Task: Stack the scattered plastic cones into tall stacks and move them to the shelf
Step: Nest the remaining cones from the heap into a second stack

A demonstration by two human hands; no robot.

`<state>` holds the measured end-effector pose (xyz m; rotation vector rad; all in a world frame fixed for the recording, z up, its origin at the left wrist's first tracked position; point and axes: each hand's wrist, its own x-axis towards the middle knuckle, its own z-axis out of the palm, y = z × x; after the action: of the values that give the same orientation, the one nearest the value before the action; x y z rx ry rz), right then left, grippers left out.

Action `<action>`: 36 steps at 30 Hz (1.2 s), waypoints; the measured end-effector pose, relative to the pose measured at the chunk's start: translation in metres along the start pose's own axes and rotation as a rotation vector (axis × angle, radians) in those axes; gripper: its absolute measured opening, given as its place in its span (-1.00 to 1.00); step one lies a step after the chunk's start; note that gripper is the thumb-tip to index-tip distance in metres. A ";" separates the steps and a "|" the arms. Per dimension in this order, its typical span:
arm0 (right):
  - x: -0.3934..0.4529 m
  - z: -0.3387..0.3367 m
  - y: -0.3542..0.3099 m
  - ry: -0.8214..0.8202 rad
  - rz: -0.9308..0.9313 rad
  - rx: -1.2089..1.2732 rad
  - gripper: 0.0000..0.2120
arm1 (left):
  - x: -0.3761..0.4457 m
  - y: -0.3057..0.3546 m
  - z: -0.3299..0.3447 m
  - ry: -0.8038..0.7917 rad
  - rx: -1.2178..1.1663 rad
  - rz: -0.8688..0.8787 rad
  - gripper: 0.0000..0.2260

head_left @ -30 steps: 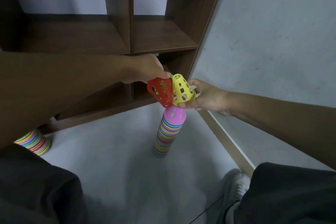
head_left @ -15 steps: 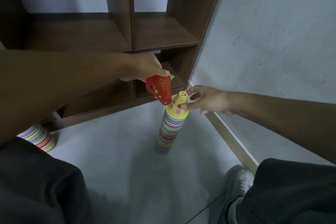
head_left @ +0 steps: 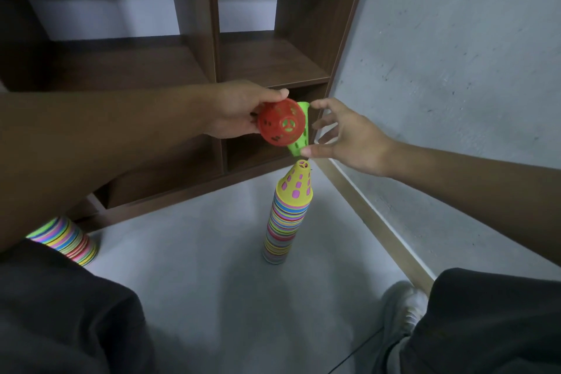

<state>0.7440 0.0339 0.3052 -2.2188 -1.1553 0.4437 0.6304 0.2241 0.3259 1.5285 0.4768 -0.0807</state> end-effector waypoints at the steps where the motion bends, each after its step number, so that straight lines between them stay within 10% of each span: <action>1: 0.000 0.001 0.000 0.001 0.019 0.009 -0.12 | -0.001 0.002 0.000 -0.007 -0.033 -0.004 -0.63; 16: 0.010 -0.011 0.020 0.156 -0.005 0.028 -0.88 | -0.001 0.005 -0.003 0.035 -0.164 -0.047 -0.71; 36: -0.004 -0.004 0.009 -0.081 -0.067 -0.447 -0.75 | 0.002 -0.002 -0.013 0.250 -0.094 -0.066 -0.72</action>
<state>0.7493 0.0247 0.3027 -2.5456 -1.4835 0.2671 0.6278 0.2368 0.3239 1.4367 0.7208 0.0821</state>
